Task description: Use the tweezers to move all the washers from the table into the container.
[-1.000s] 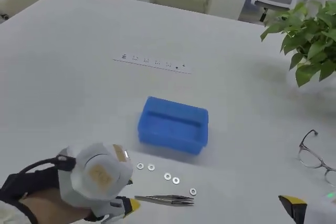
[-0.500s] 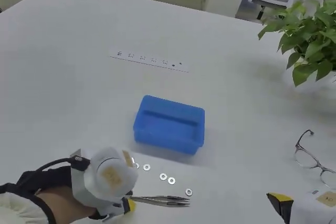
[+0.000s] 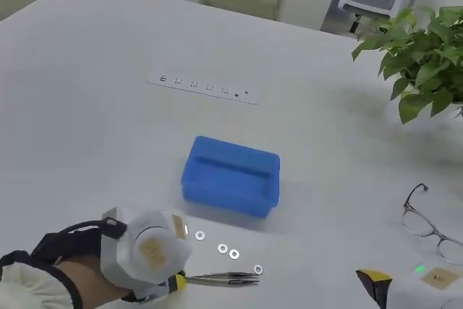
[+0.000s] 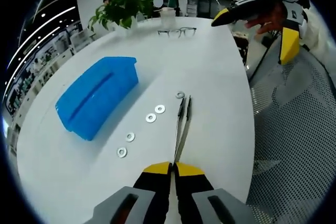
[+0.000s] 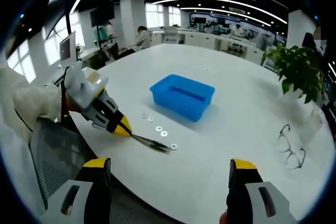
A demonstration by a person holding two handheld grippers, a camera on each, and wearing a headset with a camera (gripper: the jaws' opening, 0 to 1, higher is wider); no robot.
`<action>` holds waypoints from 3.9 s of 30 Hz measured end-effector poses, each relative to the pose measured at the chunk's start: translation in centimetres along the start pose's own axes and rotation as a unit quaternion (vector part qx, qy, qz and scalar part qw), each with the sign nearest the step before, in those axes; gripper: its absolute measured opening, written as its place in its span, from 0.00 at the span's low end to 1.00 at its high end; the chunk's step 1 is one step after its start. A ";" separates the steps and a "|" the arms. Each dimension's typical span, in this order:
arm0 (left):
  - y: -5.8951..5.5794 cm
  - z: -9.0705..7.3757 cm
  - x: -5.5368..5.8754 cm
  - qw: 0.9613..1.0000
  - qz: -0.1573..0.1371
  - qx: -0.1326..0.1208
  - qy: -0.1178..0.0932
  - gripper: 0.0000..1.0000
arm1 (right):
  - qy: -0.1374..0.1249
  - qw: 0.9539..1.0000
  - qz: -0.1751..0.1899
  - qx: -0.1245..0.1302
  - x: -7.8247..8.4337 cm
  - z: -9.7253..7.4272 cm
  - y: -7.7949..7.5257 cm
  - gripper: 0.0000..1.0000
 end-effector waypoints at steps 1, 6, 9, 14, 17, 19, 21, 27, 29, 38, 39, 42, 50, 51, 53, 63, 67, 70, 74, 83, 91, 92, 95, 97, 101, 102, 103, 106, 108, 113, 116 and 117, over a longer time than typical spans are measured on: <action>-0.1 -0.2 0.0 1.000 0.009 -0.001 0.001 0.00 | -0.001 1.000 -0.001 0.000 0.0 0.0 0.1 0.92; -0.5 -0.9 -0.3 1.000 0.024 -0.003 0.006 0.00 | -0.004 1.000 -0.009 -0.005 -0.1 -0.2 0.7 0.92; -0.9 -1.4 -0.5 0.999 0.033 -0.010 0.011 0.00 | -0.006 1.000 -0.012 -0.007 -0.1 -0.2 0.8 0.92; -1.6 -2.4 -1.0 1.000 0.019 -0.007 0.003 0.00 | -0.018 1.000 -0.017 -0.006 -0.5 -0.5 1.1 0.92; -1.9 -3.1 -1.4 1.000 0.010 -0.014 -0.004 0.00 | -0.024 1.000 -0.017 -0.008 -0.6 -0.7 1.2 0.91; -2.1 -3.6 -1.7 1.000 0.004 -0.017 -0.007 0.00 | -0.026 0.999 -0.017 -0.010 -0.5 -0.9 1.4 0.90; -2.3 -4.3 -2.2 1.000 -0.002 -0.022 -0.017 0.00 | -0.032 0.999 -0.016 -0.012 -0.4 -1.1 1.5 0.89; -2.9 -6.3 -3.7 0.997 -0.027 -0.032 -0.062 0.00 | -0.051 0.999 -0.014 -0.008 -0.4 -1.6 1.7 0.87; -3.2 -6.8 -4.0 0.997 -0.025 -0.035 -0.068 0.00 | -0.058 0.998 -0.010 -0.009 -0.4 -1.8 1.7 0.87; -4.4 -9.0 -5.1 0.994 -0.033 -0.042 -0.096 0.00 | -0.068 0.997 -0.013 -0.017 -0.4 -2.1 1.8 0.85; -4.5 -9.2 -5.1 0.994 -0.032 -0.044 -0.098 0.00 | -0.069 0.997 -0.016 -0.019 -0.4 -2.1 1.9 0.84; -5.0 -10.1 -5.4 0.993 -0.024 -0.046 -0.101 0.00 | -0.074 0.996 -0.023 -0.042 -0.7 -2.2 2.2 0.79; -6.5 -13.4 -6.7 0.994 0.010 -0.018 -0.111 0.00 | -0.077 0.977 -0.092 -0.175 -2.8 -2.3 5.1 0.42; -6.6 -13.8 -6.9 0.994 0.015 -0.013 -0.111 0.00 | -0.073 0.975 -0.107 -0.182 -3.1 -2.3 5.4 0.39; -6.9 -14.6 -7.2 0.994 0.030 -0.011 -0.106 0.00 | -0.058 0.965 -0.150 -0.208 -3.7 -2.3 6.3 0.30; -8.3 -17.6 -9.1 0.990 0.074 0.017 -0.120 0.00 | -0.043 0.936 -0.222 -0.271 -4.9 -2.4 8.5 0.25; -8.8 -18.4 -9.7 0.988 0.090 0.026 -0.120 0.00 | -0.040 0.930 -0.228 -0.285 -5.0 -2.5 8.7 0.20; -9.3 -19.0 -10.3 0.987 0.108 0.028 -0.116 0.00 | -0.045 0.929 -0.227 -0.288 -5.1 -2.7 8.7 0.16; -9.7 -19.5 -10.7 0.985 0.121 0.036 -0.120 0.00 | -0.049 0.928 -0.222 -0.296 -5.4 -3.1 8.9 0.14; -9.9 -19.7 -10.9 0.983 0.135 0.041 -0.117 0.00 | -0.054 0.922 -0.239 -0.301 -5.9 -3.2 9.4 0.06; -9.1 -19.5 -10.0 0.983 0.101 0.021 -0.151 0.00 | -0.055 0.918 -0.262 -0.292 -6.3 -2.5 9.7 0.04; -8.9 -19.4 -9.9 0.982 0.092 0.015 -0.162 0.00 | -0.055 0.918 -0.262 -0.292 -6.4 -2.4 9.7 0.03; -8.4 -19.2 -9.4 0.981 0.034 -0.001 -0.191 0.00 | -0.059 0.919 -0.256 -0.293 -7.0 -1.9 9.6 0.02; -8.1 -19.3 -8.9 0.975 -0.003 -0.016 -0.220 0.04 | -0.063 0.921 -0.252 -0.292 -7.3 -1.6 9.5 0.02; -7.4 -19.8 -7.3 0.963 -0.077 -0.071 -0.250 0.27 | -0.070 0.924 -0.244 -0.287 -8.2 -0.9 8.9 0.02; -7.3 -19.8 -6.8 0.960 -0.094 -0.077 -0.251 0.33 | -0.073 0.925 -0.237 -0.286 -8.5 -0.6 8.6 0.02; -7.2 -19.7 -6.1 0.957 -0.116 -0.091 -0.250 0.38 | -0.075 0.927 -0.233 -0.285 -8.7 -0.4 8.4 0.02; -6.8 -19.5 -4.6 0.946 -0.161 -0.135 -0.247 0.55 | -0.085 0.932 -0.216 -0.279 -9.7 0.5 7.6 0.02; -6.6 -19.1 -3.5 0.937 -0.195 -0.162 -0.242 0.63 | -0.091 0.934 -0.209 -0.276 -10.2 0.9 7.1 0.02; -6.0 -18.4 -1.3 0.913 -0.258 -0.196 -0.249 0.69 | -0.104 0.932 -0.226 -0.265 -11.6 2.4 6.0 0.02; -5.4 -18.2 -0.4 0.900 -0.279 -0.222 -0.250 0.72 | -0.110 0.932 -0.221 -0.266 -12.4 3.3 5.6 0.02; -5.1 -18.1 -0.1 0.895 -0.285 -0.238 -0.248 0.73 | -0.115 0.932 -0.217 -0.265 -12.7 3.7 5.4 0.02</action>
Point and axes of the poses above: the centre of the closed fingertips' face, and the gripper's own axes: z roughly forward along the fingers, y roughly to its left, x roughly out of its underside, the point moved 8 cm from there along -z, roughly backward along the fingers, and after that the axes turned 4 degrees about y, right-handed, at the moved point
